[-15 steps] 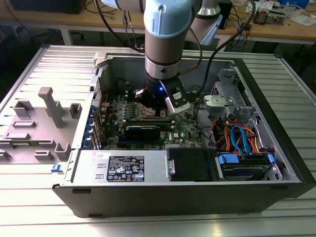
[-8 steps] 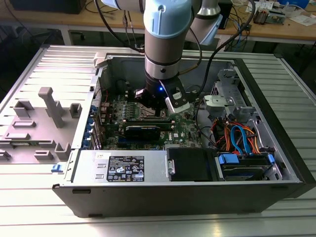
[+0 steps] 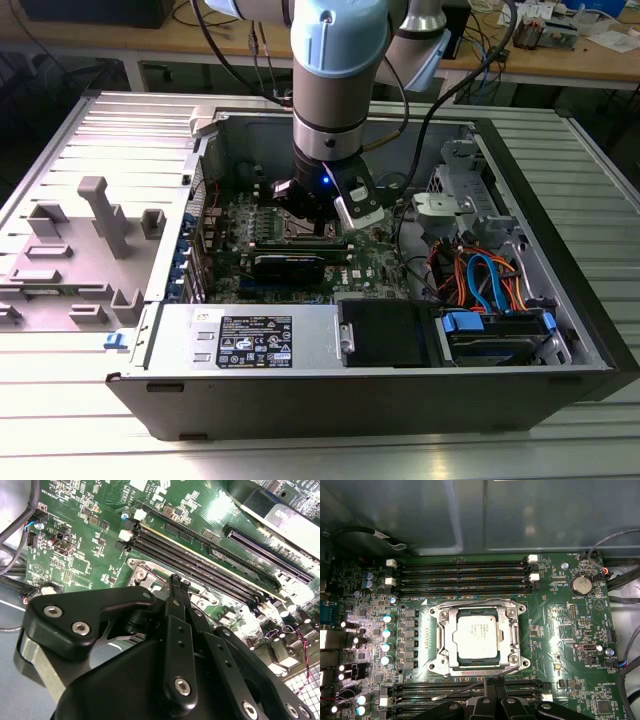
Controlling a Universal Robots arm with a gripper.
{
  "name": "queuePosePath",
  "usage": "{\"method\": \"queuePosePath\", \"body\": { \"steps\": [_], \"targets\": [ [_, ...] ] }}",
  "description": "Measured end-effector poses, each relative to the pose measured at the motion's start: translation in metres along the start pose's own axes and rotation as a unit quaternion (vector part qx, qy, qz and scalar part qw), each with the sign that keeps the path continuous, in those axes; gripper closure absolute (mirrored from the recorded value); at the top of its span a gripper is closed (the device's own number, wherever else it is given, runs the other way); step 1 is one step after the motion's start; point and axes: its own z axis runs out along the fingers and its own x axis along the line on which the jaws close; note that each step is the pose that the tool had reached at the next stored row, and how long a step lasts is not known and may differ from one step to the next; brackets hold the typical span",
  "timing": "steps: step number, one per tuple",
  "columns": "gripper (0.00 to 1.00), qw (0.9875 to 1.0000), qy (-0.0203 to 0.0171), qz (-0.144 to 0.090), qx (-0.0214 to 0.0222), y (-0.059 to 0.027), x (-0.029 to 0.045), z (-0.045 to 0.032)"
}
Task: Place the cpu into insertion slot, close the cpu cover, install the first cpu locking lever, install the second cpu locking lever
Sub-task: 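Install the second cpu locking lever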
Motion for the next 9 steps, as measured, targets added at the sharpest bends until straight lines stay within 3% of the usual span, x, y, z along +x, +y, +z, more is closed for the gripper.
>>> {"method": "queuePosePath", "body": {
  "steps": [4,9],
  "targets": [
    [0.89,1.0000,0.0000,0.000,-0.0009,-0.0002,0.0012,0.0009],
    [0.89,1.0000,0.0001,0.000,-0.0051,-0.0012,0.0071,0.0057]
  ]
}}
